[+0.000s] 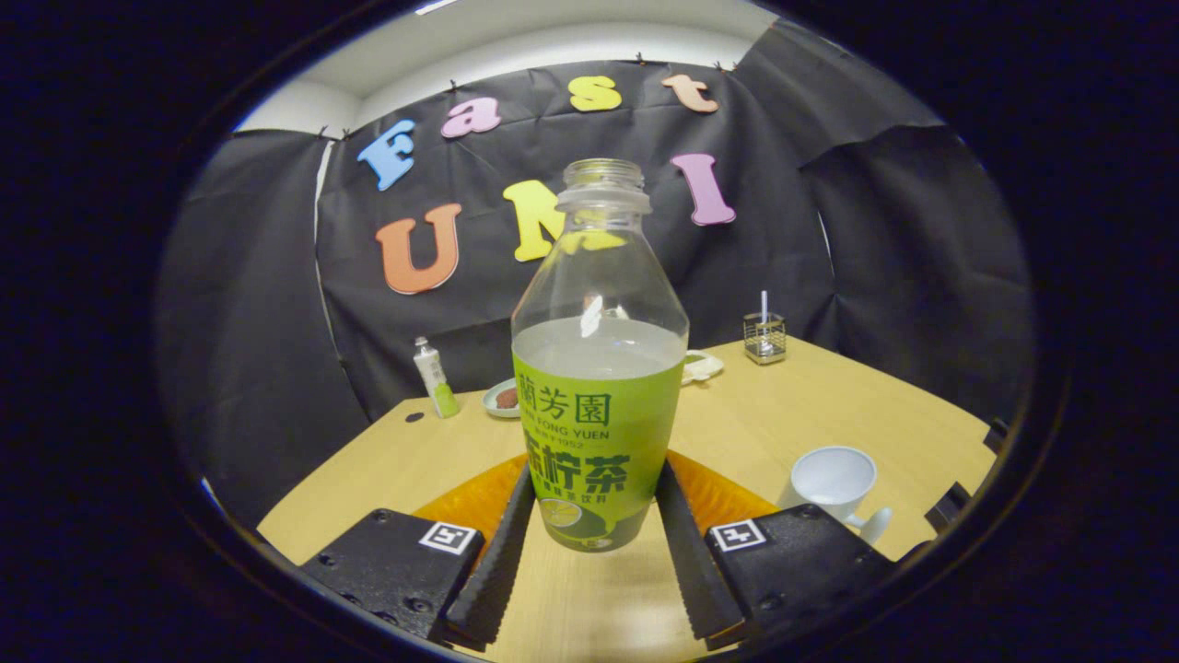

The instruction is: Take the bottle from table, then pour the juice into the cup, finally place the bottle on the coaster

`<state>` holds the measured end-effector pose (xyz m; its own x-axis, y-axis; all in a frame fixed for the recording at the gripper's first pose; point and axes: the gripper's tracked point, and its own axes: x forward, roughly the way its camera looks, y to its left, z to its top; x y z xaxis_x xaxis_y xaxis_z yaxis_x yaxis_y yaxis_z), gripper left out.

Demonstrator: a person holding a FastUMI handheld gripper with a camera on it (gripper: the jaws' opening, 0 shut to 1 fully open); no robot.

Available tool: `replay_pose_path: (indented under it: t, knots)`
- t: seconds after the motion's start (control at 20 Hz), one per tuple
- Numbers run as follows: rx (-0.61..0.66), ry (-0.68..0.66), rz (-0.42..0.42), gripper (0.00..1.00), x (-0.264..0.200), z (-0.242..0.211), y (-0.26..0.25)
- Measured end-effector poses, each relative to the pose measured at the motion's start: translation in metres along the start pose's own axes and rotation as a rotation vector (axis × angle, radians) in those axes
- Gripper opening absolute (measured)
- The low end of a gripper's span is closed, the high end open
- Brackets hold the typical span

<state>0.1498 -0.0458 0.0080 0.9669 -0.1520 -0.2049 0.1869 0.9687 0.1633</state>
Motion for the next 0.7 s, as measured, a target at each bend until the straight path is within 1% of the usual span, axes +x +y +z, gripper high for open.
replay_pose_path:
  t: [0.1,0.5,0.7]
  knots:
    - [-0.031,0.002,-0.012,0.78,0.014,0.001,-0.001]
    - [-0.077,0.0,-0.056,0.78,0.063,0.017,-0.003]
    - [-0.1,0.01,-0.057,0.78,0.093,0.017,-0.002]
